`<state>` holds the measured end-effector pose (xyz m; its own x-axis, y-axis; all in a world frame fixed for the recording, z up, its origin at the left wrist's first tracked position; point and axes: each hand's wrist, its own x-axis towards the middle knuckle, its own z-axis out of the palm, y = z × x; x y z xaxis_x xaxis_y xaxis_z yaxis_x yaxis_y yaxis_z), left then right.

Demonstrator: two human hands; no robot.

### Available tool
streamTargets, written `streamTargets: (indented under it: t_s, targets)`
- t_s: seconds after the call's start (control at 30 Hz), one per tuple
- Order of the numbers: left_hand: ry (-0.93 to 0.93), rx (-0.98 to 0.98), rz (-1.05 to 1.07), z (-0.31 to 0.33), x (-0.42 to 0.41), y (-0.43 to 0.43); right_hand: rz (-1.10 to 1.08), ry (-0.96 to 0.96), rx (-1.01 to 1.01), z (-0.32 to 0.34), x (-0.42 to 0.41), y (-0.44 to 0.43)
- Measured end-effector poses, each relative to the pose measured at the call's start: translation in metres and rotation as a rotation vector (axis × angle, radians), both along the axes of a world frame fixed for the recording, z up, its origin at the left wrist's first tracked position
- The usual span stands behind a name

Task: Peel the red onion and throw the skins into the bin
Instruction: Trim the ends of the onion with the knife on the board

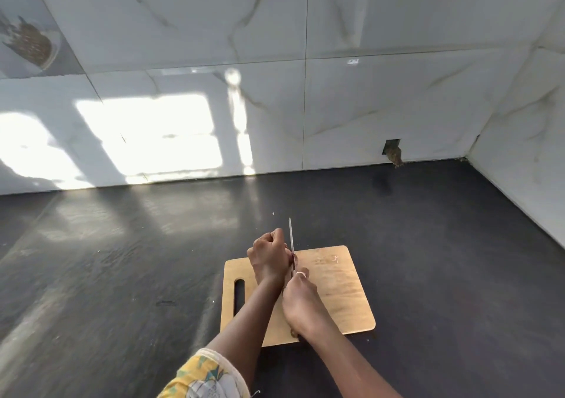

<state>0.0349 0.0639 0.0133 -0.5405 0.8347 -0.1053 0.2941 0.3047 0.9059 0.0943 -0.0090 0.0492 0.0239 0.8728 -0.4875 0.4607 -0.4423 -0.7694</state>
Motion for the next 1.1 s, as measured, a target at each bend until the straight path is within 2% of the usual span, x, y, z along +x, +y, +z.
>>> streamTargets:
  t_s: [0.2, 0.37, 0.63, 0.83, 1.1]
  targets:
    - [0.011, -0.013, 0.006, -0.003, -0.004, 0.003, -0.067, 0.102, -0.010, -0.007, -0.005, 0.011]
    - [0.033, -0.031, 0.008, -0.002, 0.000, 0.003, -0.047, 0.085, 0.013, -0.009, -0.001, 0.004]
    - [0.035, -0.044, 0.006, -0.001, 0.001, 0.002, -0.063, 0.085, -0.087, -0.006, 0.003, 0.015]
    - [0.044, -0.028, 0.014, 0.001, 0.001, 0.002, 0.009, 0.043, -0.023, -0.016, 0.007, -0.001]
    - [0.025, -0.016, 0.031, 0.000, 0.001, 0.000, -0.112, 0.201, -0.070, -0.020, 0.002, 0.005]
